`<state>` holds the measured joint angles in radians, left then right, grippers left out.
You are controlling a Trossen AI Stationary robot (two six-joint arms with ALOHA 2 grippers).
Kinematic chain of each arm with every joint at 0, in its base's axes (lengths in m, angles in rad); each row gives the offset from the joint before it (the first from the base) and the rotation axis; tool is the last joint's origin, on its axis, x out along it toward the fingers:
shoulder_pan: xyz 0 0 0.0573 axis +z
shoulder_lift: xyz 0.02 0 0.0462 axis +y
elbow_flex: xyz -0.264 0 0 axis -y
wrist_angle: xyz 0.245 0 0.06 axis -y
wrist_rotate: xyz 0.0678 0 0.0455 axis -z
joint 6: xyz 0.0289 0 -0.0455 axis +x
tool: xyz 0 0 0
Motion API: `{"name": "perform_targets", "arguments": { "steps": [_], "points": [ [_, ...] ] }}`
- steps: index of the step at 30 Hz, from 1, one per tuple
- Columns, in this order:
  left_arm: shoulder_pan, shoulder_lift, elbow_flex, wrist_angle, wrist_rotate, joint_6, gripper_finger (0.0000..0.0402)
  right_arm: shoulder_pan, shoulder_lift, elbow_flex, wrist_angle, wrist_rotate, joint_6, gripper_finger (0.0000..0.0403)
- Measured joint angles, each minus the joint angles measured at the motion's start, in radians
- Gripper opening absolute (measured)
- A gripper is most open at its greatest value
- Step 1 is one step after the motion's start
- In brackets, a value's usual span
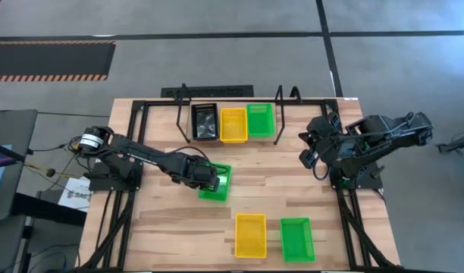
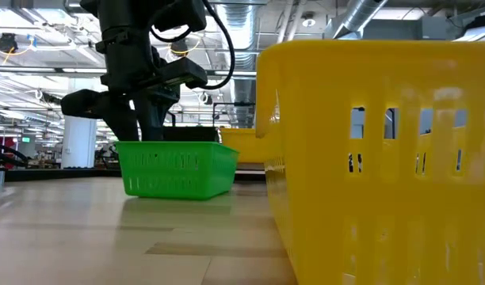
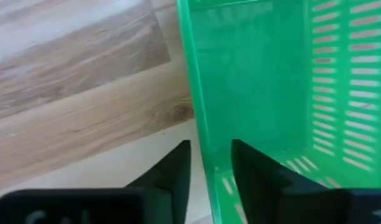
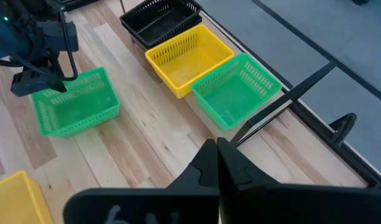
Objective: Stack baskets on shelf by color
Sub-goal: Stack the top green bin on top of the stacked green bins on the shelf
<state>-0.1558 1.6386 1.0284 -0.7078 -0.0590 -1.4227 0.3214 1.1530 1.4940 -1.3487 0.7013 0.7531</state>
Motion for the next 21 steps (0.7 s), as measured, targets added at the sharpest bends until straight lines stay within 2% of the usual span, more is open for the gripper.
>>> {"name": "perform_targets", "arguments": {
  "steps": [6, 14, 17, 21],
  "points": [
    [0.013, -0.011, 0.043, 0.023, 0.000, 0.044, 0.0148, 0.000, 0.000, 0.000, -0.001, -0.023, -0.003, 0.0003],
    [0.021, -0.037, 0.251, 0.079, -0.086, 0.450, 0.0161, 0.000, -0.003, 0.000, -0.006, -0.027, -0.018, 0.0003],
    [0.026, -0.037, 0.364, -0.040, -0.125, 0.566, 0.0161, 0.000, -0.011, 0.000, -0.005, -0.051, -0.020, 0.0003],
    [0.035, -0.037, 0.477, -0.242, -0.199, 0.589, 0.0161, 0.000, -0.010, 0.000, -0.006, -0.077, -0.021, 0.0003]
  ]
}}
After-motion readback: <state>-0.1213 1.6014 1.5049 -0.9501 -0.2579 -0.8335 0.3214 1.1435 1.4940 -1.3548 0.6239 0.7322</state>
